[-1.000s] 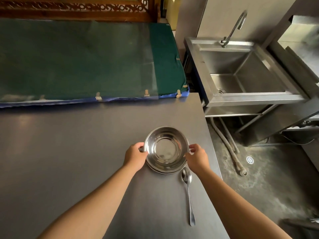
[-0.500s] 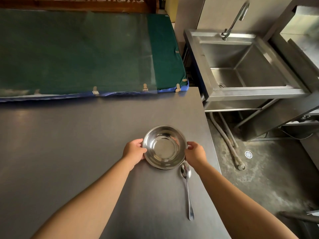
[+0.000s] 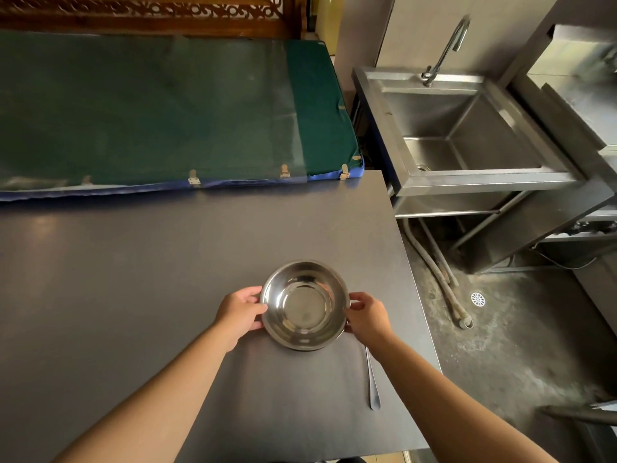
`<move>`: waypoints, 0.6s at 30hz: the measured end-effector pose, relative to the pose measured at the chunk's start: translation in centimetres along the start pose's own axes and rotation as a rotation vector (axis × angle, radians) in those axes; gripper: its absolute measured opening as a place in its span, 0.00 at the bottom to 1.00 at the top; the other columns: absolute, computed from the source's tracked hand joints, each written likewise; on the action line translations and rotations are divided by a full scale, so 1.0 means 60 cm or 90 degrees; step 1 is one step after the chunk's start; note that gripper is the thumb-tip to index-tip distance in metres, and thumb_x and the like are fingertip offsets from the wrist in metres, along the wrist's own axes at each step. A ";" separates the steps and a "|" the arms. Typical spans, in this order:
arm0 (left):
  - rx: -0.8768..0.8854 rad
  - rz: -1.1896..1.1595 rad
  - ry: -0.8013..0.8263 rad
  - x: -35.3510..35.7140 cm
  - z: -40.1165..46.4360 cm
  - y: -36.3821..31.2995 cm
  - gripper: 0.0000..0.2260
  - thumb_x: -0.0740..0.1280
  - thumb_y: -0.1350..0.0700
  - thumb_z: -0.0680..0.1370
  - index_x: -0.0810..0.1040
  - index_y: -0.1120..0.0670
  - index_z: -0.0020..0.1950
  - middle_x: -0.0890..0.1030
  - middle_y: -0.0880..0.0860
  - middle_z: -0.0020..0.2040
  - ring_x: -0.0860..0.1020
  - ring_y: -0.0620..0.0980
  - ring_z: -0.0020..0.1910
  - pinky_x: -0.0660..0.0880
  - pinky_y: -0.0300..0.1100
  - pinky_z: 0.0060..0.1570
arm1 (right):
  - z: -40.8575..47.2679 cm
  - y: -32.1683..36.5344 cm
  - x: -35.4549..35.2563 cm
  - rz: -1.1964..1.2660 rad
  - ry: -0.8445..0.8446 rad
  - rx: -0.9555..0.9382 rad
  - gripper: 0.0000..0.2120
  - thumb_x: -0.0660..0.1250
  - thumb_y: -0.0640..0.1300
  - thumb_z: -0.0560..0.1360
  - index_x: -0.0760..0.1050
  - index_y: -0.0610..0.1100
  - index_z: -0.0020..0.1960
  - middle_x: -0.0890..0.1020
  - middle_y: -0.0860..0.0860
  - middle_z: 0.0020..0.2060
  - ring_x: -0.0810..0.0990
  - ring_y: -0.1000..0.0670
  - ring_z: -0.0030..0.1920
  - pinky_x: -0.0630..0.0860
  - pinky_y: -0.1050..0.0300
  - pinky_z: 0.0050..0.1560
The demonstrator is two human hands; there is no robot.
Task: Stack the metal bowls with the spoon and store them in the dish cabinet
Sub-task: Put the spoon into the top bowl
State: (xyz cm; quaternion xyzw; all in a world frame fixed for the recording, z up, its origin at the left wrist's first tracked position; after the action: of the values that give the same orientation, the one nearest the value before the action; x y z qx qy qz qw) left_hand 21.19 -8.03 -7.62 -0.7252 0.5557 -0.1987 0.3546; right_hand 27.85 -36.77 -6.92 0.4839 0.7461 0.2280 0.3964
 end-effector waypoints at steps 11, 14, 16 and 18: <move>0.005 -0.004 -0.038 -0.034 -0.027 0.048 0.20 0.68 0.67 0.76 0.79 0.50 0.65 0.83 0.55 0.54 0.83 0.54 0.53 0.81 0.52 0.51 | -0.048 -0.022 0.042 -0.069 0.012 -0.025 0.15 0.69 0.38 0.73 0.79 0.45 0.60 0.83 0.54 0.43 0.84 0.46 0.45 0.83 0.42 0.51; 0.007 -0.027 -0.038 -0.037 -0.031 0.053 0.21 0.68 0.67 0.77 0.78 0.52 0.67 0.82 0.56 0.56 0.83 0.54 0.53 0.81 0.50 0.49 | -0.055 -0.021 0.039 -0.079 0.013 -0.038 0.16 0.68 0.41 0.74 0.79 0.47 0.62 0.82 0.57 0.45 0.84 0.48 0.45 0.83 0.44 0.50; 0.005 -0.042 -0.038 -0.036 -0.035 0.056 0.21 0.68 0.67 0.77 0.78 0.52 0.68 0.81 0.56 0.55 0.83 0.53 0.52 0.81 0.48 0.47 | -0.058 -0.026 0.027 -0.101 0.004 -0.046 0.17 0.68 0.42 0.76 0.77 0.46 0.65 0.81 0.54 0.49 0.83 0.46 0.49 0.82 0.44 0.53; 0.002 -0.051 -0.041 -0.035 -0.037 0.059 0.21 0.68 0.68 0.77 0.77 0.54 0.68 0.81 0.56 0.54 0.82 0.53 0.52 0.81 0.47 0.45 | -0.060 -0.035 0.008 -0.130 -0.029 -0.045 0.17 0.66 0.41 0.77 0.76 0.45 0.66 0.80 0.51 0.51 0.82 0.44 0.51 0.80 0.45 0.56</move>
State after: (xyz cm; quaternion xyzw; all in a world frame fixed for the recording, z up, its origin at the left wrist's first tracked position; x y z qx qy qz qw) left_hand 16.68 -7.13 -8.52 -0.7524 0.5140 -0.1904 0.3654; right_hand 23.70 -37.11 -6.54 0.3963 0.7737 0.2019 0.4512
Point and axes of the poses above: each hand's wrist, its own z-axis towards the middle knuckle, its own x-axis out of the palm, y = z × x, the point moved 9 cm from there along z, towards the middle knuckle
